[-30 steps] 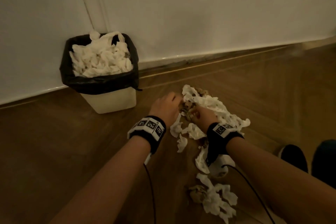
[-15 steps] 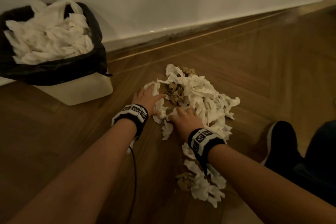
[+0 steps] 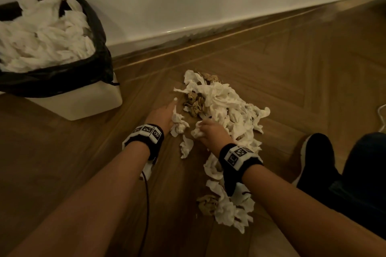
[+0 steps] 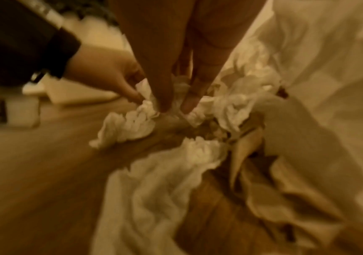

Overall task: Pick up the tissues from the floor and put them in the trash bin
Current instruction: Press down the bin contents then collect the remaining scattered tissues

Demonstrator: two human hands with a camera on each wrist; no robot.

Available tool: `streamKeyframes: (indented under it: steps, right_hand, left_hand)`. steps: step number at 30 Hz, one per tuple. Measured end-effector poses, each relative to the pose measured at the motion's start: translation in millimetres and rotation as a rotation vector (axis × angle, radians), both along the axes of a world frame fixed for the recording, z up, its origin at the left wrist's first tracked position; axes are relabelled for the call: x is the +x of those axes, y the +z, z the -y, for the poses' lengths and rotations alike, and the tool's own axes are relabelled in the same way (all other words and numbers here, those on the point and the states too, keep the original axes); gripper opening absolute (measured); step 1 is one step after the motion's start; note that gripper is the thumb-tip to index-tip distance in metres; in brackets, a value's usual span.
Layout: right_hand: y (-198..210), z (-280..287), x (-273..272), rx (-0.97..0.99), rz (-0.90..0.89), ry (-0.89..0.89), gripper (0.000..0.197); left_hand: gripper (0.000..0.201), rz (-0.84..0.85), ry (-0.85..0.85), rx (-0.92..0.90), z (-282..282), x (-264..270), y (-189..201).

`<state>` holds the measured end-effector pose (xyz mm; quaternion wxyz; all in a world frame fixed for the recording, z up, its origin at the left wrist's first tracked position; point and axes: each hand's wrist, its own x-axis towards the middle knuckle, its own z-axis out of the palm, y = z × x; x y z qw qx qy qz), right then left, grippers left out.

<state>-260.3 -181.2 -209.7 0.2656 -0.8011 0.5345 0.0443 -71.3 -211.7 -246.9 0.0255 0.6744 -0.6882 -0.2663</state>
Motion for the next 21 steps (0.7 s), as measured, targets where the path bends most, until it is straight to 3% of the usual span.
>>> streamKeyframes:
  steps: [2,7,10,14,15,18,21]
  right_hand:
    - [3.9,-1.2,-4.5,-0.022,0.124,-0.132,0.033]
    - [3.3,-6.5,-14.1,0.070,0.438,-0.624,0.022]
    - [1.3,-8.3,-16.3,0.172,0.606,-0.729,0.014]
    - [2.2,-10.5,-14.4,0.288,0.672,-0.791,0.025]
    - [2.7,-10.9,-13.4,0.358,0.734,-0.841,0.025]
    - [8.7,-13.2,-11.3,0.661,1.135,-1.104,0.022]
    - [14.1,-16.7,-12.2,0.759,1.245,-1.204,0.031]
  left_hand:
    - [0.061,-0.005,0.009,-0.013,0.2,1.2,0.3]
    - [0.034,-0.025,0.010,-0.045,1.0,3.2,2.5]
    - [0.031,-0.089,0.083,-0.110,-0.4,6.0,3.7]
    - [0.028,-0.149,0.146,-0.095,-0.4,4.3,7.8]
    - [0.026,-0.167,0.177,-0.065,0.0,3.1,9.2]
    - [0.035,-0.250,0.218,0.005,0.8,-0.8,10.2]
    - [0.038,-0.255,0.216,-0.002,1.6,-5.7,11.4]
